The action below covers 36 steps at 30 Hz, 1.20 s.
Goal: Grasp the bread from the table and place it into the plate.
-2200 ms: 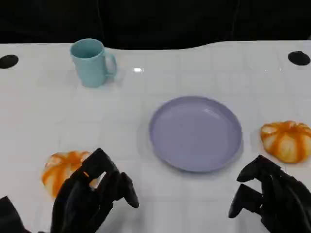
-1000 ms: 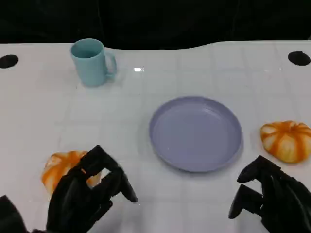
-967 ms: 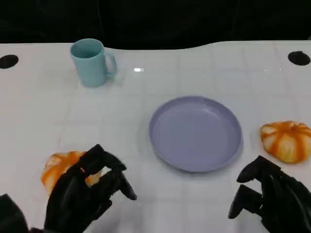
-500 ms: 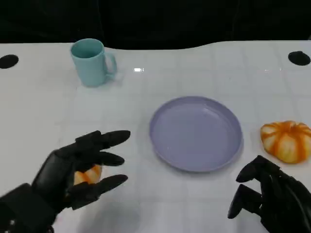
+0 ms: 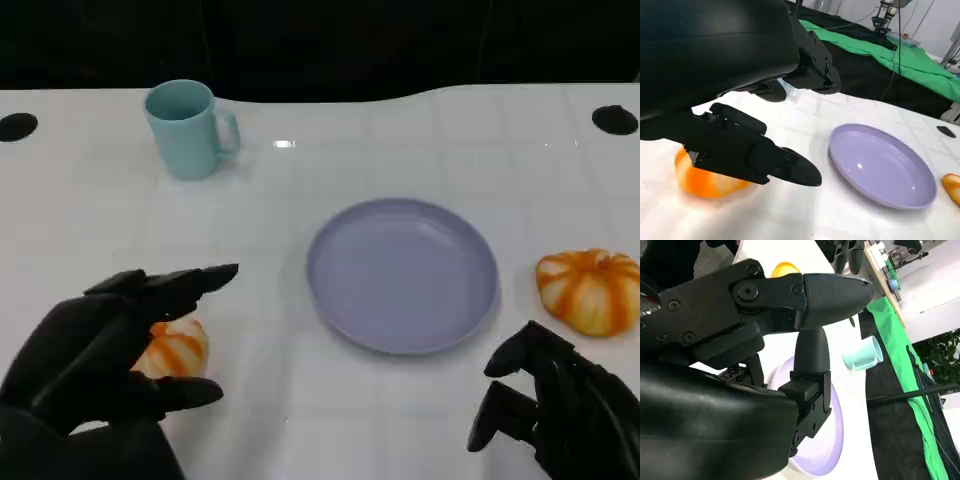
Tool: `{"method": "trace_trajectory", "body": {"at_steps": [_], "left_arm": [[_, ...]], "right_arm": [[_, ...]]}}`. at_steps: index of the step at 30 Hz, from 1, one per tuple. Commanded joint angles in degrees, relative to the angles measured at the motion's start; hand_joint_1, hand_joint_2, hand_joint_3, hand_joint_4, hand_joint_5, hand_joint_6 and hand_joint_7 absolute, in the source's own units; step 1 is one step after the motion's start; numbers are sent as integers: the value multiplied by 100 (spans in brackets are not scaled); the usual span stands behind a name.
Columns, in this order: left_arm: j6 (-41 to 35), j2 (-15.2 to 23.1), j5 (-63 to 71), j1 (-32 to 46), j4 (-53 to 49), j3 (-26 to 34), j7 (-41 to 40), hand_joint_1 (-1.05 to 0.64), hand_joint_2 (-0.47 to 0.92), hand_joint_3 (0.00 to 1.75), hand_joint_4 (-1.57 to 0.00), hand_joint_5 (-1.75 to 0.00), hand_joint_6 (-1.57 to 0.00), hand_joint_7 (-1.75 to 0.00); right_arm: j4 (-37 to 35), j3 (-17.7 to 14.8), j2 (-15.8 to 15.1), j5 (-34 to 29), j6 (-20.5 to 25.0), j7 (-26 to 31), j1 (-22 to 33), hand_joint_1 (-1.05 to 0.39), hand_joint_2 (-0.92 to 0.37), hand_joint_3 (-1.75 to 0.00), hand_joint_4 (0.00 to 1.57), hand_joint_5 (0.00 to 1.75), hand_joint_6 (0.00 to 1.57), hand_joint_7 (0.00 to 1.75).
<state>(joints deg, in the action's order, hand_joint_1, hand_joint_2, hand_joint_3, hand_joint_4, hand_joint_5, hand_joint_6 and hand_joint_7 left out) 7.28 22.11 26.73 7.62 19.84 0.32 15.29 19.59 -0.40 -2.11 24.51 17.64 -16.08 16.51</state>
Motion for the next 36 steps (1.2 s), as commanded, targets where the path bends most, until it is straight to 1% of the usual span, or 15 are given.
{"method": "trace_trajectory", "body": {"at_steps": [1,2,4,7,8,10,16,18,22,27,32,34,35,36], "left_arm": [[-329,300,432,-132,162,-94,221,-51,86,0,-12,-32,-31,0],[-539,445,713,-217,235,-152,408,-48,83,0,-6,-27,-26,0],[-911,673,1232,-376,391,-280,762,-43,80,0,-2,-24,-23,0],[-1129,787,1594,-481,468,-429,960,-40,78,0,0,-22,-22,0],[-1187,852,1779,-541,463,-516,1048,-41,79,0,0,-18,-19,0],[-1264,914,1998,-610,463,-617,1155,-42,80,1,0,-15,-18,0],[-1492,881,2679,-792,270,-942,1183,-41,79,0,0,-13,-20,-1],[-1571,886,2829,-861,187,-1043,1299,-42,81,1,0,-8,-17,0],[-1722,847,2988,-1022,-64,-1213,1477,-45,82,1,0,-4,-15,0],[-1867,766,3064,-1183,-377,-1380,1436,-42,79,0,0,-3,-15,0],[-1715,606,2860,-1500,-1316,-1583,1031,-36,79,0,-2,-4,-15,0],[-1635,541,2777,-1615,-1701,-1638,812,-38,81,1,-2,-4,-13,0],[-1597,520,2745,-1658,-1849,-1659,712,-42,82,1,-2,-4,-14,0],[-1568,500,2724,-1700,-1977,-1676,627,-42,82,1,-3,-4,-14,0]], "right_arm": [[44,-56,-44,29,-13,11,21,-53,-92,-44,59,175,42,168],[40,-63,-46,38,-11,5,20,-54,-92,-44,59,175,41,168],[62,-49,-46,-12,-45,29,36,-54,-92,-44,59,175,41,168],[83,-40,-35,-32,-40,57,45,-52,-92,-44,59,175,42,169],[86,-43,-35,-13,-18,55,41,-53,-92,-45,59,175,41,169],[89,-47,-36,9,7,53,37,-53,-92,-45,59,175,41,168],[160,-56,-11,83,84,107,72,-53,-92,-43,59,175,40,167],[197,-56,-12,97,132,136,84,-53,-92,-43,58,175,40,167],[141,-44,-51,24,40,70,65,-53,-92,-45,59,175,40,169],[120,-73,-40,73,58,44,64,-53,-92,-45,60,175,41,169],[135,-83,-35,87,59,37,78,-53,-92,-45,60,175,40,169],[129,-84,-42,71,50,35,78,-53,-92,-45,61,175,41,168],[124,-85,-45,68,47,30,78,-53,-92,-45,61,175,41,168],[123,-86,-43,70,49,30,78,-53,-92,-44,61,175,41,168]]}}
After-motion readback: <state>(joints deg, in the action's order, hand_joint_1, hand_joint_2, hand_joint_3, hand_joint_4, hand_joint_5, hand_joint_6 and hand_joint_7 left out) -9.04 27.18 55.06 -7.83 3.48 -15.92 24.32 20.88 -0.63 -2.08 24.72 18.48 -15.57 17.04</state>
